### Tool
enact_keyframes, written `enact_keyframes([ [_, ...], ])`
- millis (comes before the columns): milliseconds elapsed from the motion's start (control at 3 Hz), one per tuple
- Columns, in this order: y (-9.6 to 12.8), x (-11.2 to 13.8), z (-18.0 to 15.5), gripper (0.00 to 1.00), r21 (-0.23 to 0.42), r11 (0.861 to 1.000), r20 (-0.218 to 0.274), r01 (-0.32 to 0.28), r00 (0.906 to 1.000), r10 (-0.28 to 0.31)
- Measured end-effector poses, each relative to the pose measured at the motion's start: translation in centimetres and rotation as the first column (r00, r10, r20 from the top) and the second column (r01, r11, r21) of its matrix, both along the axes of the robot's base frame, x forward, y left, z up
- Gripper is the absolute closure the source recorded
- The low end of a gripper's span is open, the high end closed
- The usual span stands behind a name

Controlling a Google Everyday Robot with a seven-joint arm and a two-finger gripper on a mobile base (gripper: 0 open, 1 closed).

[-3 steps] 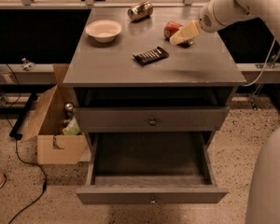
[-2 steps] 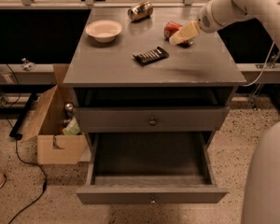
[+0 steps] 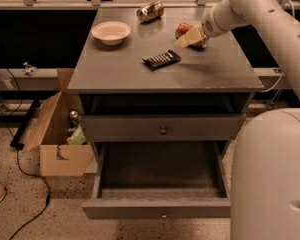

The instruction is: Place coke can into middle drawer

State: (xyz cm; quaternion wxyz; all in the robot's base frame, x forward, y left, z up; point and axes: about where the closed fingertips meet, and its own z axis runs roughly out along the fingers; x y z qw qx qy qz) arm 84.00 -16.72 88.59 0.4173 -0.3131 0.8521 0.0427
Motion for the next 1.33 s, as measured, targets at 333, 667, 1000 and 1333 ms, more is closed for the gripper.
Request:
enact_keyframes([
  [333,0.9,2.1,-2.2,0.0,-0.002,1.0,-0.03,0.006,0.9995,-0.006],
  [667,1.2,3.2,-3.7,0.0,-0.005,1.0,-0.057,0.011,0.9983,-0.011],
  [1000,1.9,3.9,-5.5,0.27,0.0,1.0,-0.09,-0.016,0.9958,0.016],
  [1333,2.2,4.0,-6.0,0.5,0.004,1.0,-0.102,-0.031,0.9943,0.031],
])
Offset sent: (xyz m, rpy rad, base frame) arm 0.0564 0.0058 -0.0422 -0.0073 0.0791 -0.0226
